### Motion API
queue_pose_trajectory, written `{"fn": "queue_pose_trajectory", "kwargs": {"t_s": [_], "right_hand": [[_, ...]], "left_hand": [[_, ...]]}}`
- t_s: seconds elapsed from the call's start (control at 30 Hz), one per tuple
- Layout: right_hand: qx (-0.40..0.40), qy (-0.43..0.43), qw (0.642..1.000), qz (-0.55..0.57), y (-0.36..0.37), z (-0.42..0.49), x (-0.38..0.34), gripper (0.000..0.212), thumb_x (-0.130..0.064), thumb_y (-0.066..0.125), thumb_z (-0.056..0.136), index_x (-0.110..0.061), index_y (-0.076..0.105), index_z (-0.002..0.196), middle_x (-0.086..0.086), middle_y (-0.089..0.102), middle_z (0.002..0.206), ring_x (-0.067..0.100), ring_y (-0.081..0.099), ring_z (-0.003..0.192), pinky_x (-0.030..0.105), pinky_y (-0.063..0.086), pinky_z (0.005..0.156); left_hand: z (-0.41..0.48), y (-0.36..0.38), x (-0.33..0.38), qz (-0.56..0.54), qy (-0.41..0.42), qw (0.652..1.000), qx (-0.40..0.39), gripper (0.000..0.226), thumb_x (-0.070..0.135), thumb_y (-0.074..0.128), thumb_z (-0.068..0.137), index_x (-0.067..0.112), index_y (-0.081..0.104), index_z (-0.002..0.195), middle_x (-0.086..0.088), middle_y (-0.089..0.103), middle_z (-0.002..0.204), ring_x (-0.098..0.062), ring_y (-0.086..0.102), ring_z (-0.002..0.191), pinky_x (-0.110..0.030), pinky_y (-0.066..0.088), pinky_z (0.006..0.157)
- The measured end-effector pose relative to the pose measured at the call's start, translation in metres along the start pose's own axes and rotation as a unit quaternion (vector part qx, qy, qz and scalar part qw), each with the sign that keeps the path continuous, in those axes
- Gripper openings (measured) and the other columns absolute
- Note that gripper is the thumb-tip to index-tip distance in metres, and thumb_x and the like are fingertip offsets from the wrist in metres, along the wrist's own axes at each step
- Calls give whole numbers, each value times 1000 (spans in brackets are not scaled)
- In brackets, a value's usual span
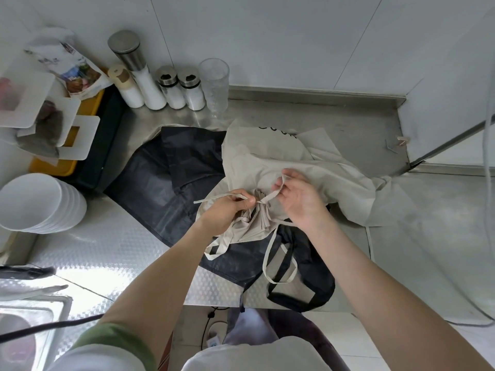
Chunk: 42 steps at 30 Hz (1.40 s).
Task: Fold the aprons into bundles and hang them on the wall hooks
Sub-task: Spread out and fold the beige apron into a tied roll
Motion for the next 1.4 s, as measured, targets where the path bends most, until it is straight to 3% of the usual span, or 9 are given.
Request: {"fn": "queue_pose_trajectory", "kwargs": {"t_s": [0.17, 0.43, 0.6, 0.7, 0.77, 0.83, 0.97, 1.17, 1.4], "right_hand": [[-25, -34, 971, -237, -16, -9, -26, 15, -5, 50, 95, -14, 58, 104, 1, 56, 68, 3, 29, 35, 17, 19, 37], [-85, -81, 703, -702, -16, -5, -8, 61, -8, 63, 88, -30, 40, 140, -2, 56, 111, 9, 52, 105, 9, 33, 88], [138, -184, 899, -372, -47, -11, -64, 24, -1, 38, 97, -20, 51, 101, 2, 53, 72, 8, 41, 42, 23, 32, 44], [290, -179, 919, -196, -89, -17, -86, 12, -25, 49, 95, -18, 44, 103, 2, 54, 74, 12, 38, 41, 20, 30, 40], [326, -199, 862, -333, -93, -24, -101, 38, -29, 59, 82, -14, 37, 109, 4, 52, 91, 19, 48, 65, 35, 44, 62], [331, -200, 694, -607, -77, -25, -102, 61, -22, 64, 78, -3, 35, 128, 14, 46, 120, 30, 46, 106, 43, 34, 92], [265, -291, 515, -762, -26, -40, -67, 76, -23, 72, 77, -7, 31, 139, 20, 43, 129, 31, 36, 114, 40, 25, 90], [-109, -128, 511, -843, -10, -9, 24, 36, -21, 47, 98, -15, 49, 134, 3, 48, 128, 22, 37, 124, 34, 22, 107], [-132, -74, 501, -852, -17, 8, 36, 21, -34, 45, 98, -19, 58, 106, -6, 55, 117, 15, 38, 119, 33, 21, 96]], "left_hand": [[1, -3, -5, 6, -10, 1000, 18, 15, 18, 72, 80, 20, 68, 66, -5, 55, 65, -18, 48, 62, -29, 36, 61], [0, -9, -11, 4, -14, 999, 37, 26, 1, 55, 93, 12, 59, 71, -6, 55, 67, -19, 49, 65, -29, 38, 64], [0, -11, -12, 33, -16, 999, 34, 23, 2, 53, 95, 12, 54, 74, 0, 56, 65, -12, 53, 61, -22, 44, 60], [0, -11, -12, 52, -25, 998, 41, 23, 4, 55, 95, 12, 53, 73, 2, 54, 64, -9, 51, 58, -17, 42, 54], [2, -10, -10, 69, -31, 996, 52, 25, 6, 58, 94, 13, 52, 71, 2, 51, 61, -7, 49, 54, -15, 40, 51], [2, -6, -6, 90, -32, 994, 51, 27, 6, 58, 94, 13, 51, 69, 6, 50, 55, -3, 47, 49, -14, 38, 49], [0, 0, 0, 91, -27, 994, 49, 23, 9, 57, 95, 13, 54, 73, 9, 56, 57, 1, 52, 50, -11, 40, 51], [-5, 5, 7, 68, 0, 997, 45, 19, 9, 48, 100, 10, 50, 81, 1, 61, 61, -6, 54, 52, -15, 44, 54], [-6, -1, 5, 66, -1, 995, 70, 23, 11, 37, 104, 12, 45, 83, 2, 63, 59, -11, 53, 55, -21, 42, 57]]}}
Point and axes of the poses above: each hand's wrist, its own z-axis towards the middle knuckle, its own y-axis out of the palm, x = y × z, the point moved 8 cm from there along z, towards the middle knuckle
